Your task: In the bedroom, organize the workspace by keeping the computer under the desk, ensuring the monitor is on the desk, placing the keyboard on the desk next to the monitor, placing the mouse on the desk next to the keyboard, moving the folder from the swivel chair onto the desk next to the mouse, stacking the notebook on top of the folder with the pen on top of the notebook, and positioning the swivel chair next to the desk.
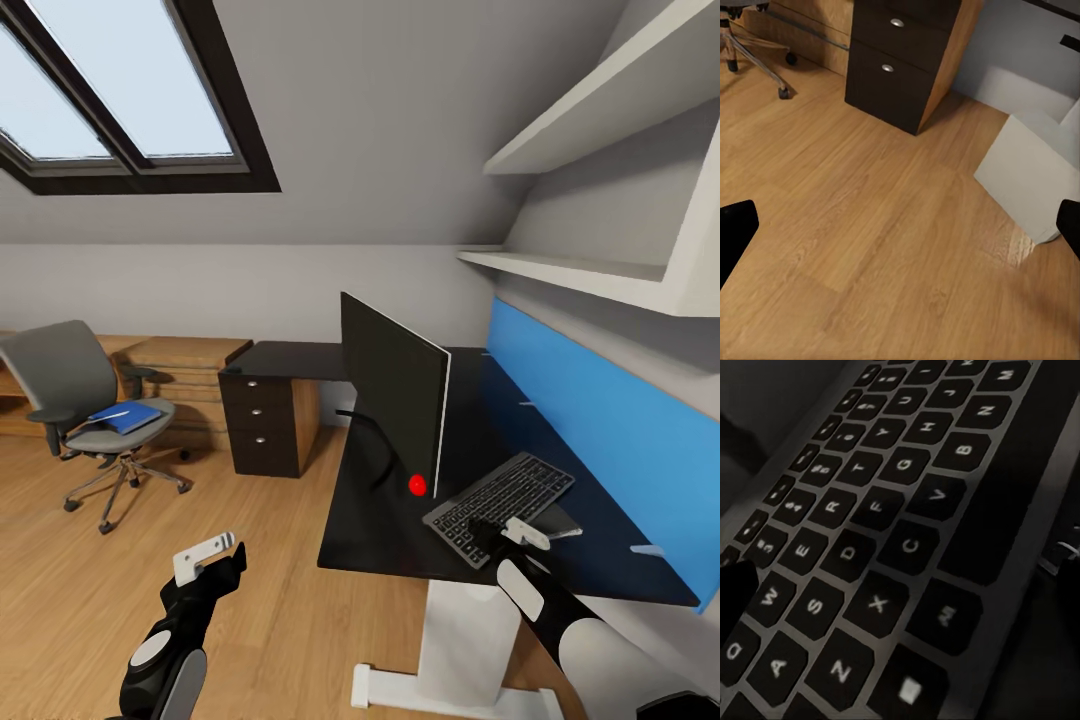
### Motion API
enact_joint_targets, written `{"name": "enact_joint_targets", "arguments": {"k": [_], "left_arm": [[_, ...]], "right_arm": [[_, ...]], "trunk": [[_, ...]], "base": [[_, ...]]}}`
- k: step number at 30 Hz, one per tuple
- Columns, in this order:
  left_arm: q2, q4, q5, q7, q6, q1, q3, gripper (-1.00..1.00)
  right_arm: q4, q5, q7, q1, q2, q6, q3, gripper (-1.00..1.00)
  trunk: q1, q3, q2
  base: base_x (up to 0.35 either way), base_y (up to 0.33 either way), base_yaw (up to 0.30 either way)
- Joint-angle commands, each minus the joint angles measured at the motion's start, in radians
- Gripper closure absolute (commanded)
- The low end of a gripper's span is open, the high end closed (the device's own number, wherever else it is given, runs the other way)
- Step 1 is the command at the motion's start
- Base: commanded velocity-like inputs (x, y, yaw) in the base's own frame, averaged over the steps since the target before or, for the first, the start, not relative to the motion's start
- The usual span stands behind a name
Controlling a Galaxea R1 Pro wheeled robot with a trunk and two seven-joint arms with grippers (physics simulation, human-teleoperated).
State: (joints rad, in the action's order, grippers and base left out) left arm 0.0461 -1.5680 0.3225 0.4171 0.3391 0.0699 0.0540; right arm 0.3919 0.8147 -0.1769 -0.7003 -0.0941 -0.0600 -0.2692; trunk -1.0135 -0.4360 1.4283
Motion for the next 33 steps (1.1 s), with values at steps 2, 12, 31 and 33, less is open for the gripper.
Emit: {"name": "enact_joint_targets", "arguments": {"k": [2, 12, 31, 33], "left_arm": [[0.0, -0.001, 0.009, 0.007, 0.003, 0.001, 0.001, -1.0], [0.0, -0.001, 0.009, 0.008, 0.003, 0.001, 0.001, -1.0], [0.0, -0.001, 0.009, 0.008, 0.003, 0.001, 0.007, -1.0], [-0.001, -0.001, 0.009, 0.008, 0.003, 0.001, 0.007, -1.0]], "right_arm": [[0.001, 0.011, -0.006, -0.001, -0.001, -0.004, -0.008, -1.0], [0.001, 0.011, -0.006, -0.001, -0.001, -0.004, -0.008, -1.0], [0.0, 0.011, -0.006, -0.001, -0.002, -0.005, -0.007, -1.0], [0.0, 0.011, -0.006, -0.001, -0.002, -0.005, -0.007, -1.0]], "trunk": [[0.0, -0.001, 0.001], [0.0, -0.001, 0.001], [0.0, -0.001, 0.001], [0.0, -0.001, 0.001]], "base": [[0.0, 0.0, 0.012], [0.0, 0.0, 0.078], [0.0, 0.0, 0.101], [0.0, 0.0, 0.011]]}}
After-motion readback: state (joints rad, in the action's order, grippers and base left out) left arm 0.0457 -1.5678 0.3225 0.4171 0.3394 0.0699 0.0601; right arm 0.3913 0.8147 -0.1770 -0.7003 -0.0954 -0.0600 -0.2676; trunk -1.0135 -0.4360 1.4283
